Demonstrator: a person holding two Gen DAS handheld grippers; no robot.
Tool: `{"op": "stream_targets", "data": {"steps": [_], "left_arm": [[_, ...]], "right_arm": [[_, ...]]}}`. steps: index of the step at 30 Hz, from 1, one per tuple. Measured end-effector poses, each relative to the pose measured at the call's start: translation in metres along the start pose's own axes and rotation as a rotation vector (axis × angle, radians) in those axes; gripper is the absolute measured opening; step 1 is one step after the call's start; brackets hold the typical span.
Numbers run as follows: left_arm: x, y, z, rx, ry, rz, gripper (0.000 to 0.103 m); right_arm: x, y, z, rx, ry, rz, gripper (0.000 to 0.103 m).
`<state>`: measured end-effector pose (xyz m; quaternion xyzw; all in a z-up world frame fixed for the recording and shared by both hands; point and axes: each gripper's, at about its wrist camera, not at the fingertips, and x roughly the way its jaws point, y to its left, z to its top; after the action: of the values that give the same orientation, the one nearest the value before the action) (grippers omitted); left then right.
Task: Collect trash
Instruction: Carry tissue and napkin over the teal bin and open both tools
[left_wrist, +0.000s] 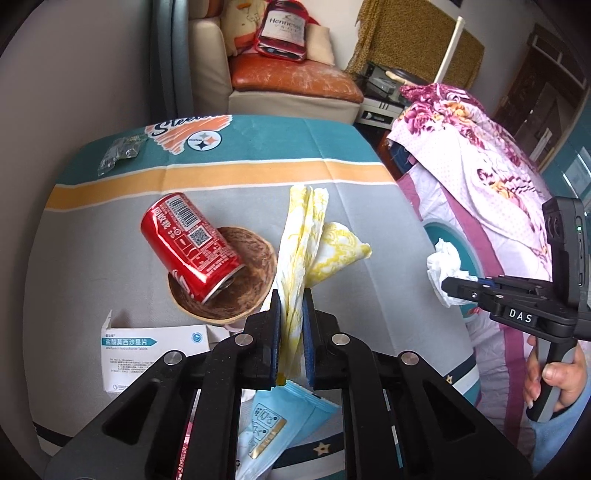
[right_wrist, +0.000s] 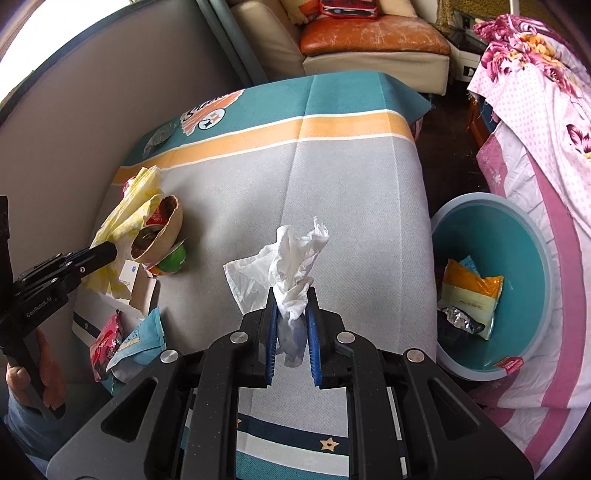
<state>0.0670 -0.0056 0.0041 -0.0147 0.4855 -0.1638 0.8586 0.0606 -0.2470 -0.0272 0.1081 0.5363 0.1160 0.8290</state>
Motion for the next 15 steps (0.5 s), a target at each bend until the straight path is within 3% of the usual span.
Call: {"op": "stream_targets", "data": {"steps": [15], "left_arm": [[0.033, -0.11, 0.024, 0.142, 0.036, -0.091, 0.011]], "right_arm": [[-0.065, -0.079, -0.005, 0.126, -0.154, -0.037, 0.014]]}}
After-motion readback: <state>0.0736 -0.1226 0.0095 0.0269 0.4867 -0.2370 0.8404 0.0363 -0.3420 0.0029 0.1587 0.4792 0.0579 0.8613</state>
